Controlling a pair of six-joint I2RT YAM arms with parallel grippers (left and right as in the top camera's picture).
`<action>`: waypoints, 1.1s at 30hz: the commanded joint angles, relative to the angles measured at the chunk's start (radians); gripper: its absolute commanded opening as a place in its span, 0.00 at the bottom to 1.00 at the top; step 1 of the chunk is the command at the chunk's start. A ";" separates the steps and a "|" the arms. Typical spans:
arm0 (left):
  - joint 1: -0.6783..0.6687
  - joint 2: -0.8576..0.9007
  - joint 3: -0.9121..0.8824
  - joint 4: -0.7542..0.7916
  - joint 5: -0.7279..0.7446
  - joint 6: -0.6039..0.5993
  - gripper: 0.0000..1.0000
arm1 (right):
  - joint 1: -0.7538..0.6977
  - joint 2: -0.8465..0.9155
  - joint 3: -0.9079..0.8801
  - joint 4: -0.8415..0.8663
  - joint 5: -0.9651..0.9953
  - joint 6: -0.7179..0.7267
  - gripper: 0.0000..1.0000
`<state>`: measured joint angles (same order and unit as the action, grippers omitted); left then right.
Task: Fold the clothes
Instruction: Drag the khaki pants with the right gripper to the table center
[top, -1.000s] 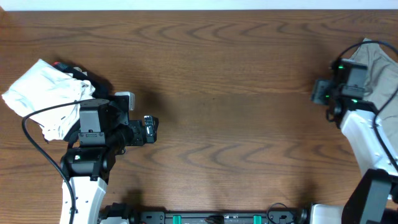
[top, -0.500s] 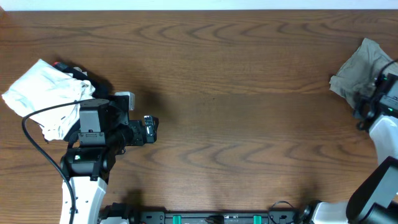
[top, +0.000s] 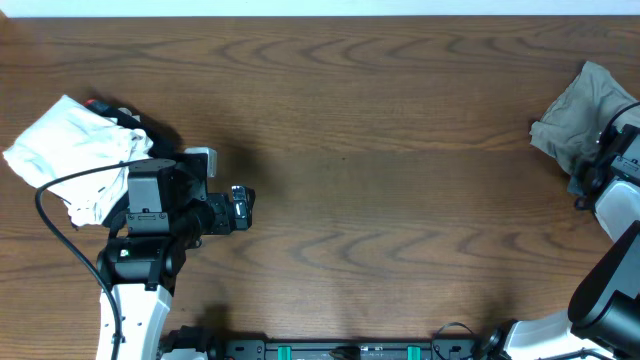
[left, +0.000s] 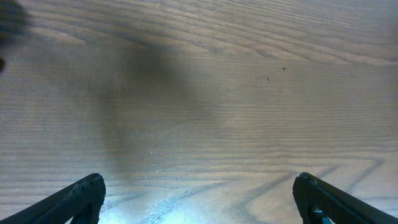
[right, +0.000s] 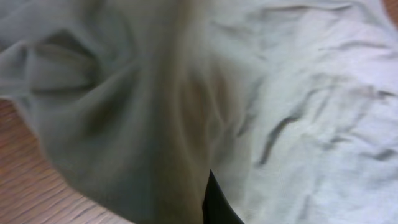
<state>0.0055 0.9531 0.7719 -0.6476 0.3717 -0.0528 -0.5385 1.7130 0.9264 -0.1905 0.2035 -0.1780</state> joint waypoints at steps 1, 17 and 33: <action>0.005 0.001 0.018 0.001 0.013 -0.005 0.98 | 0.024 -0.001 0.010 -0.020 -0.141 0.056 0.01; 0.005 0.001 0.018 0.008 0.013 -0.005 0.98 | 0.753 -0.008 0.037 0.297 -0.430 0.519 0.25; 0.005 0.001 0.018 0.008 0.013 -0.005 0.98 | 0.536 -0.295 0.125 -0.275 -0.134 0.431 0.66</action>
<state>0.0055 0.9539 0.7742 -0.6399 0.3721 -0.0528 0.0780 1.4868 1.0382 -0.3836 -0.0296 0.2867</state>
